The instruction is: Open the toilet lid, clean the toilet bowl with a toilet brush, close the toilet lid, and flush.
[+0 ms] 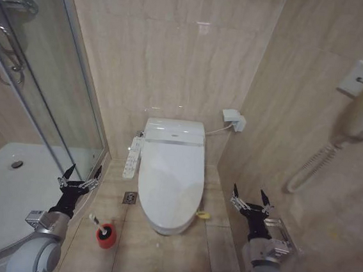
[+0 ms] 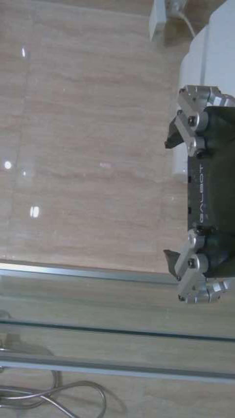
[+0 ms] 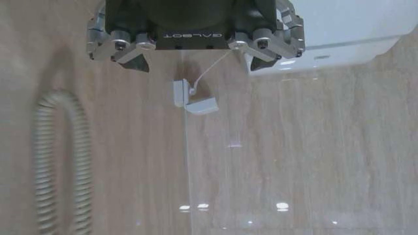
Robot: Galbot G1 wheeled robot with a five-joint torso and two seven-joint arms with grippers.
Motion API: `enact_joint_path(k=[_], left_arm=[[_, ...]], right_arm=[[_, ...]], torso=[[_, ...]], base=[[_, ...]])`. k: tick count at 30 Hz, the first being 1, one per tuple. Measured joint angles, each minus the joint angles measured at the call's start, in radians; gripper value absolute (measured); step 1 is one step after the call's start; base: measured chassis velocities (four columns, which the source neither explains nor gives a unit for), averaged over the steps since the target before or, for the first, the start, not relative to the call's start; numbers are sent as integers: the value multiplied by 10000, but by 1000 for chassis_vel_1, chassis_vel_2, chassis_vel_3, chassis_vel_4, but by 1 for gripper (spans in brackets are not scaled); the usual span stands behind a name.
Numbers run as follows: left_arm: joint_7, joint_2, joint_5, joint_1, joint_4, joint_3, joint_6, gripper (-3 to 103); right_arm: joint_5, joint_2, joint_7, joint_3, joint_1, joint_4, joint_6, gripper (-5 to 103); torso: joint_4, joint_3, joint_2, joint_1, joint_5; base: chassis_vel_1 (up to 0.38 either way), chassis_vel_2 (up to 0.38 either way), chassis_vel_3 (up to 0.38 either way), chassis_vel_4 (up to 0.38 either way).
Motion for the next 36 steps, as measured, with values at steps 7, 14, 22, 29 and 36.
enact_joint_path(k=[7,14,22,29,36], left_arm=[[0,0,0,-7,1,0,0,100],[0,1,0,-4,0,0,0,100],[0,1,0,-1,0,0,0,100],[0,1,0,-2,0,0,0,100],[0,1,0,-7,0,0,0,100]], right_arm=[[0,1,0,-1,10,1,0,100],[0,1,-1,-2,18,0,0,100],[0,1,-2,-1,4,1,0,100],[0,1,0,0,2,0,0,100],[0,1,0,-1,18,0,0,100]], torso=[[2,7,-9,21,-7],[6,6,-9,16,-6],[5,1,-5,4,-7],[3,0,-1,3,-4],[3,7,-10,22,-5]], base=[[-14,13,23,-8],[28,-29,-20,35],[158,-172,-146,163],[113,-99,-106,108],[-10,12,20,-12]])
